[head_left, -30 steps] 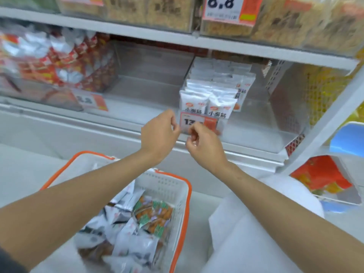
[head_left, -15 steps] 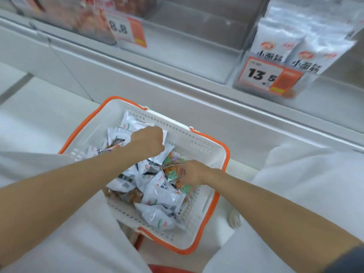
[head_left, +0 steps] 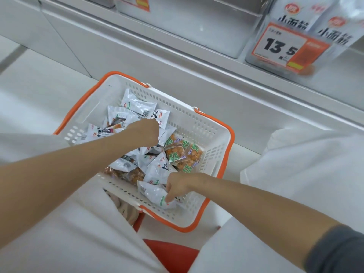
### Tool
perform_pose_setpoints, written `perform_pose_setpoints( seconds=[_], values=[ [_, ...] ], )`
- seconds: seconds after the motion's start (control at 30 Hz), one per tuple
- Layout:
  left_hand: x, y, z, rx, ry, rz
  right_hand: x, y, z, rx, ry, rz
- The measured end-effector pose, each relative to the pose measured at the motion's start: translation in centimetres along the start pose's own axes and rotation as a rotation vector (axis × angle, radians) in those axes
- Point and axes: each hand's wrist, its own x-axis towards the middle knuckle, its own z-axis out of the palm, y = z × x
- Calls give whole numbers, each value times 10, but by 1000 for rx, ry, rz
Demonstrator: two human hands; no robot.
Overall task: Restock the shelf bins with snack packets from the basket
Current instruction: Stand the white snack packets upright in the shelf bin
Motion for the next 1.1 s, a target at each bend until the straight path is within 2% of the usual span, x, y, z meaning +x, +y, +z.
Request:
perform_pose_setpoints(
  seconds=[0.1, 0.17, 0.2, 0.27, 0.33, 0.4, 0.47, 0.5, 0.53, 0.63, 0.67, 0.77, 0.83, 0.97, 1.1],
  values=[
    [-3, 5, -5, 112, -105, 96, -15, -6, -20, 46, 113, -8],
    [-9, 9, -11, 107, -192, 193, -32, -9, -46, 84, 238, -24],
    [-12, 11, -13, 69, -247, 234, -43, -10, -59, 150, 312, -26],
    [-16, 13, -13, 9, -287, 321, -69, -10, -81, 449, 438, -50],
    [-19, 13, -9, 68, -162, 384, -92, -7, -94, 775, 454, -69],
    [-21, 14, -6, 77, 47, 418, -110, -3, -101, 1058, 336, -62],
    [-20, 17, -8, -189, 195, 496, -124, -1, -103, 1149, 277, -23],
    [-24, 20, -11, -334, 220, 505, -127, 2, -103, 1098, 347, -4],
    [-27, 23, -16, -424, 207, 486, -128, 5, -103, 995, 490, -4],
    [-35, 37, -30, -633, -25, 416, -138, 10, -106, 638, 1065, -177],
    [-38, 42, -34, -715, -118, 404, -141, 11, -108, 571, 1186, -253],
    [-50, 56, -44, -844, -339, 464, -148, 12, -112, 453, 1307, -353],
    [-54, 64, -43, -887, -409, 514, -150, 15, -116, 373, 1380, -352],
    [-57, 71, -47, -915, -342, 522, -158, 21, -125, 290, 1515, -339],
    [-61, 77, -56, -935, -245, 558, -172, 19, -134, 341, 1596, -401]
  ],
)
